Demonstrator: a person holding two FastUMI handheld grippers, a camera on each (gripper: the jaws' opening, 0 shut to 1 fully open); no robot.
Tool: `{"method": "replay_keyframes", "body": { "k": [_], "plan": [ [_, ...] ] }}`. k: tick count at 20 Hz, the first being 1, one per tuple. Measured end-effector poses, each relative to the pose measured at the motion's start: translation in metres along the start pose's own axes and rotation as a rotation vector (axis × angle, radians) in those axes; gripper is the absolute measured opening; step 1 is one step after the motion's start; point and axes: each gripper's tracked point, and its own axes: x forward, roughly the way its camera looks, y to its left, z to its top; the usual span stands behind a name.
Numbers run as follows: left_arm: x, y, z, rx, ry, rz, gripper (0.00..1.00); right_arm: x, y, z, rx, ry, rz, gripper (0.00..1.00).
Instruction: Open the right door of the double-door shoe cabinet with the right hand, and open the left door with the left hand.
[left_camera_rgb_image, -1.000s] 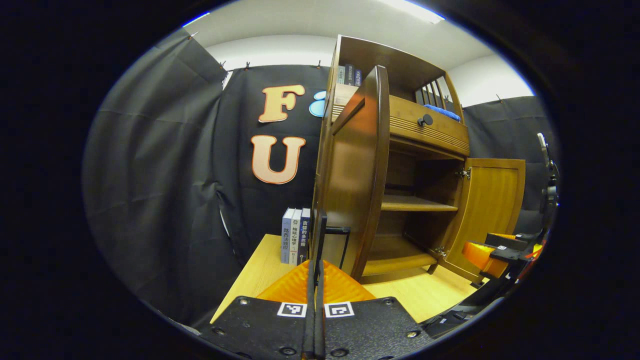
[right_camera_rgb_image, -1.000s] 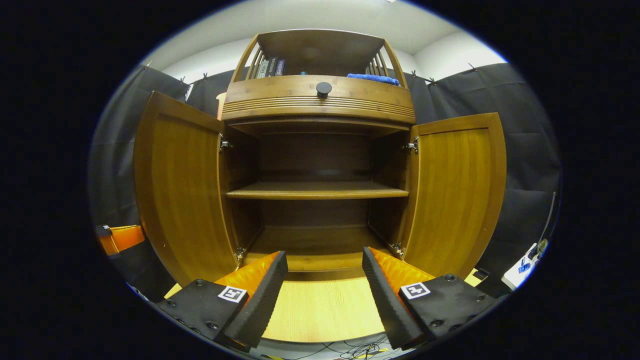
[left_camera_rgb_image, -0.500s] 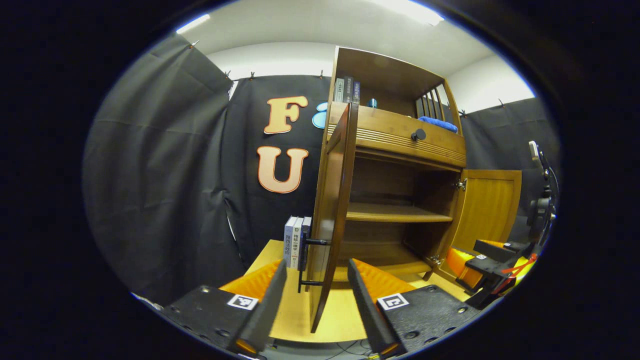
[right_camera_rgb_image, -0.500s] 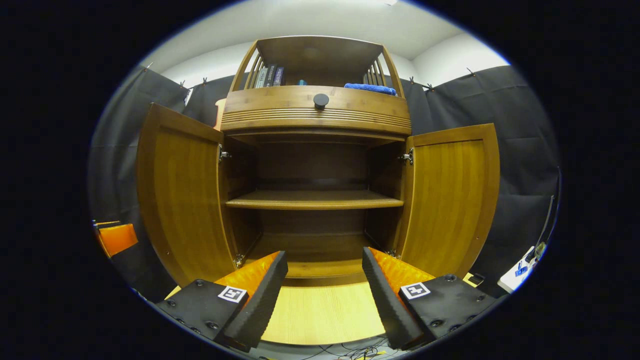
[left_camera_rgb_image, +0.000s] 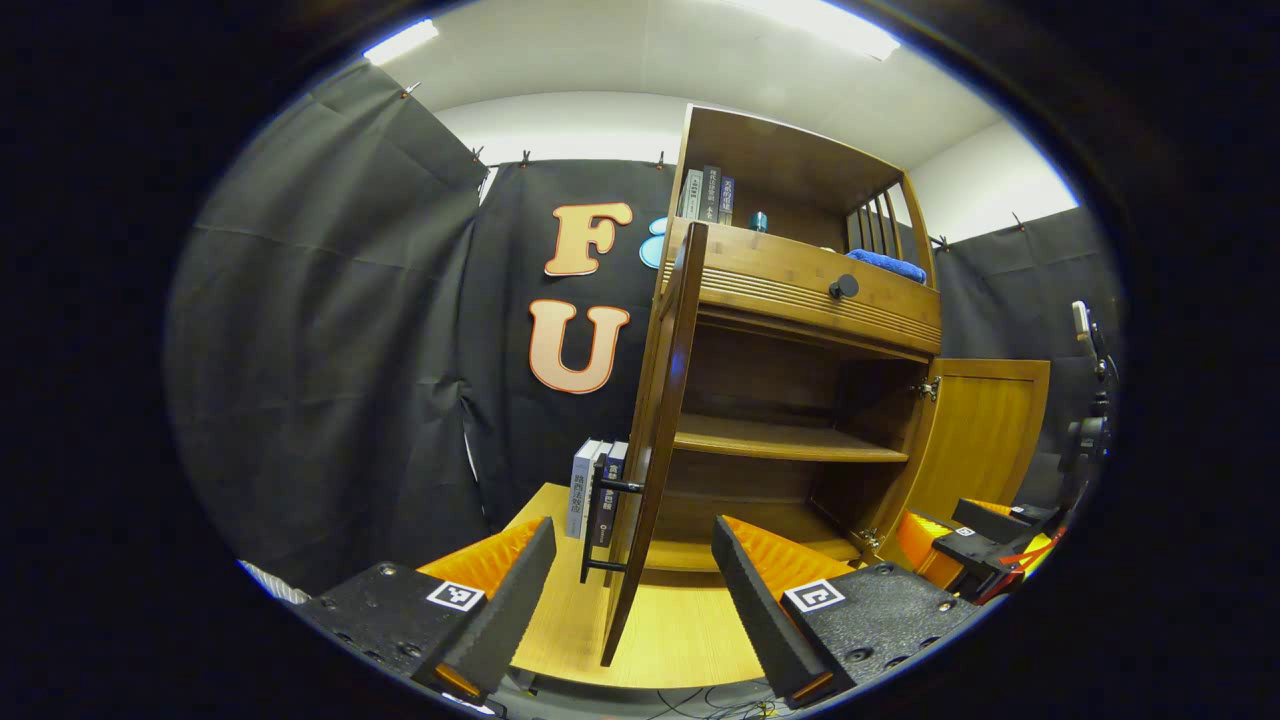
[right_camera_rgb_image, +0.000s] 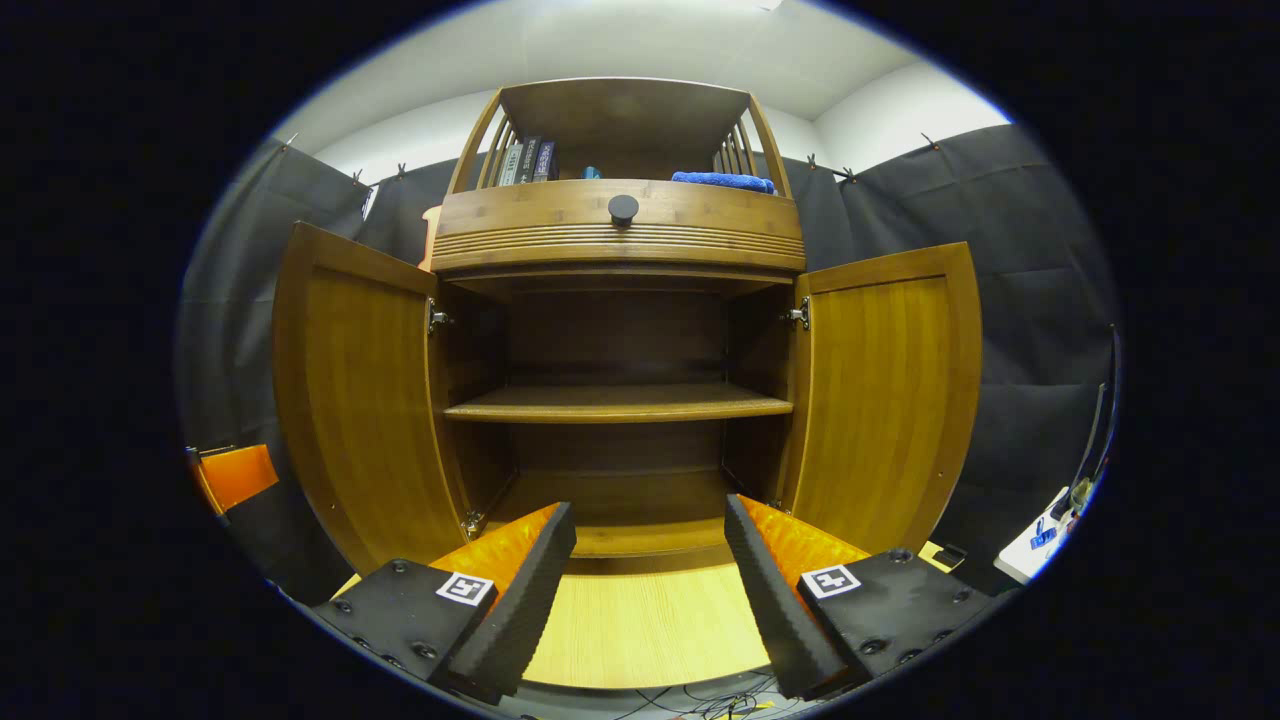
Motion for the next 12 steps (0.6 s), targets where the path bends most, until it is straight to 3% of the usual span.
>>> {"method": "replay_keyframes", "body": {
  "k": [12],
  "plan": [
    [0.0016,-0.0086,-0.0037,-0.012,0.012,-0.014,0.91,-0.0040,-0.0112,0.0035,0.001,0.003,0.002,0.91]
  ]
}}
